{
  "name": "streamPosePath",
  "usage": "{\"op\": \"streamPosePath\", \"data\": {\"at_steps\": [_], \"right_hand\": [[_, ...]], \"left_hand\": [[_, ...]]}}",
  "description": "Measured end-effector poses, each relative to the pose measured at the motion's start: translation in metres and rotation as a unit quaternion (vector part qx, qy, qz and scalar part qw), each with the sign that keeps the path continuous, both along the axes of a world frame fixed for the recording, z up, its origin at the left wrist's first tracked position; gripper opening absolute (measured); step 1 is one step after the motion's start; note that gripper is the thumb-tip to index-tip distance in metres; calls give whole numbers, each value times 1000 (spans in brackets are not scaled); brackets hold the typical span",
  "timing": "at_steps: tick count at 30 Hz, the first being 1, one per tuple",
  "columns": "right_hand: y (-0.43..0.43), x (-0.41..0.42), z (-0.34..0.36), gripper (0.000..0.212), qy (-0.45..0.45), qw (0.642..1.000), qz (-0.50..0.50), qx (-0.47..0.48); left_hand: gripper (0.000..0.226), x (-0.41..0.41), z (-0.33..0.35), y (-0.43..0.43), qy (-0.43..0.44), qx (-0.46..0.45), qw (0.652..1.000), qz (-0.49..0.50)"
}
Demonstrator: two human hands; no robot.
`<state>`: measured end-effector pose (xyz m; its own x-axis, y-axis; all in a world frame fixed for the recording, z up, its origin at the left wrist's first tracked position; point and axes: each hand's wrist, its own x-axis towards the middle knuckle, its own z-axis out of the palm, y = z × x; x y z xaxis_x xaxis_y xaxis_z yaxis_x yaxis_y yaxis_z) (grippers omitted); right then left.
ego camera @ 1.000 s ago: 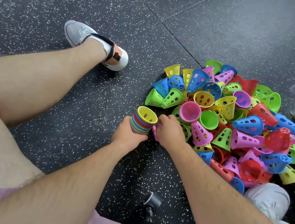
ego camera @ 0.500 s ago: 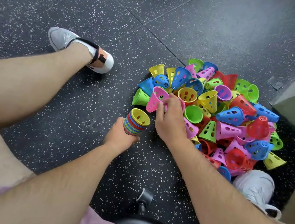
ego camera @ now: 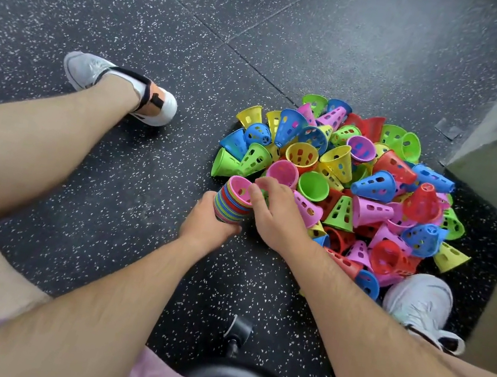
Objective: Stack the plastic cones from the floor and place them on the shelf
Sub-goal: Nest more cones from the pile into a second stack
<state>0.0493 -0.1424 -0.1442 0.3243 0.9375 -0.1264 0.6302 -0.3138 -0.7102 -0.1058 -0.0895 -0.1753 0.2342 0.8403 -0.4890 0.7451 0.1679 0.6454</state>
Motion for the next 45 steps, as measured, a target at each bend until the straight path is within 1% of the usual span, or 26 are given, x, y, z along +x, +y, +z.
{"op": "streamPosePath", "data": {"at_steps": [1, 3, 4, 6, 8, 11, 14, 18, 21, 24, 29, 33, 35, 38, 40, 42, 44, 45], "right_hand": [[1, 5, 1, 48, -18, 1000, -14, 13], [3, 14, 3, 38, -83, 995, -49, 36], [3, 18, 2, 35, -116, 991, -64, 32], [5, 24, 1, 35, -155, 984, -88, -12], [6, 30, -1, 39, -164, 979, -104, -61], [7, 34, -7, 47, -162, 975, -97, -114], [7, 34, -12, 53, -163, 975, -88, -123], [7, 33, -13, 56, -178, 974, -114, -80], [5, 36, -12, 67, -167, 976, -138, -25], [3, 40, -9, 78, -131, 974, -182, 22], [1, 43, 3, 71, -84, 960, -249, 93], [-3, 41, 16, 76, -12, 949, -282, 142], [-5, 41, 21, 79, 8, 951, -276, 142], [-7, 39, 26, 70, 23, 959, -243, 144], [-11, 34, 29, 67, 20, 970, -207, 128], [-16, 30, 33, 60, 30, 983, -149, 106], [-24, 24, 36, 50, 45, 996, -63, 53], [-28, 22, 33, 50, 43, 998, -26, 23]], "left_hand": [[65, 1, 0, 0, -2, 4, 1000, -5], [64, 4, 0, 0, -12, 11, 1000, -13], [63, 6, 0, 0, -16, 13, 1000, -15], [63, 8, 0, -1, -21, 15, 999, -22], [65, 8, -1, -2, -26, 12, 999, -32], [68, 8, -1, -2, -29, 5, 999, -43], [68, 9, -1, -3, -34, 2, 998, -54], [67, 10, -2, -2, -41, 5, 998, -54], [65, 9, -2, -2, -42, 12, 998, -48], [64, 8, -1, -2, -49, 18, 998, -42], [60, 6, 2, -4, -42, 27, 998, -42], [60, 6, 3, -6, -32, 20, 998, -46], [61, 8, 4, -8, -29, 18, 998, -48], [62, 11, 6, -11, -34, 19, 998, -53], [63, 13, 7, -12, -41, 21, 997, -57], [64, 15, 9, -14, -48, 19, 997, -60], [64, 17, 9, -14, -56, 18, 996, -64], [64, 17, 9, -14, -53, 21, 996, -69]]}}
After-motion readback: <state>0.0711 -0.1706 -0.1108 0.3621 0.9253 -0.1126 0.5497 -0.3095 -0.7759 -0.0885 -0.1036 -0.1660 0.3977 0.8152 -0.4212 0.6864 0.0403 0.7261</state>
